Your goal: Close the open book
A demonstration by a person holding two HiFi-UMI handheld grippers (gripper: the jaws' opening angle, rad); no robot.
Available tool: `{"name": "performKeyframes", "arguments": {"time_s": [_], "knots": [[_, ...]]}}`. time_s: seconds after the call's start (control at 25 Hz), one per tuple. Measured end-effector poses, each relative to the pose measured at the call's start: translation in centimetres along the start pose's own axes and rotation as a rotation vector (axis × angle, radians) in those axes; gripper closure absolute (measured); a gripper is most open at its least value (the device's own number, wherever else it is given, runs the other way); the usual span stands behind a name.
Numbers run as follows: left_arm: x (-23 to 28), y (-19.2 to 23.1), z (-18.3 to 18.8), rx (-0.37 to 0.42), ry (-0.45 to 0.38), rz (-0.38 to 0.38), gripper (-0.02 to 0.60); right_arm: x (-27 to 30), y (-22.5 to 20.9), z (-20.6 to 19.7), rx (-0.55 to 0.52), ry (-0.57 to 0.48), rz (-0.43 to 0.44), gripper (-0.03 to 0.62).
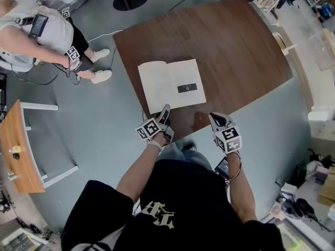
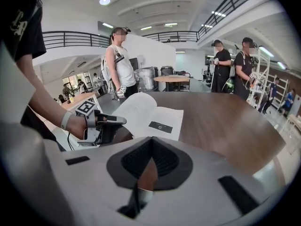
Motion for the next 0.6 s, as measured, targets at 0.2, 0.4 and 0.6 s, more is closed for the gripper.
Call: {"name": "performKeyframes", "arguments": {"time_s": [0.2,0.4,0.6], "knots": [[-0.1,0.3,0.1,0.078,0.043,0.041,0.566,1.8,0.4,0.1,0.014,0.014,0.013,0.606],[0.5,-0.6,0.1,0.133,0.106,0.021,0.566,3.5,0.6,1.3,0.065,-0.014,0.046,0.606],[0.9,-1.2,0.0,0.195,0.144,0.041,0.566,5.7,0.3,2.7,0.097,-0.033,0.107,0.606]]}}
Point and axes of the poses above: the fingertips, and each gripper's own axes: x forward along the fingers, y to its left, z out of its top, the point moved 5 cm from there along -x, backward along the fingers, and after that the axes turned 5 degrees about -x, right-handed, at the moved point
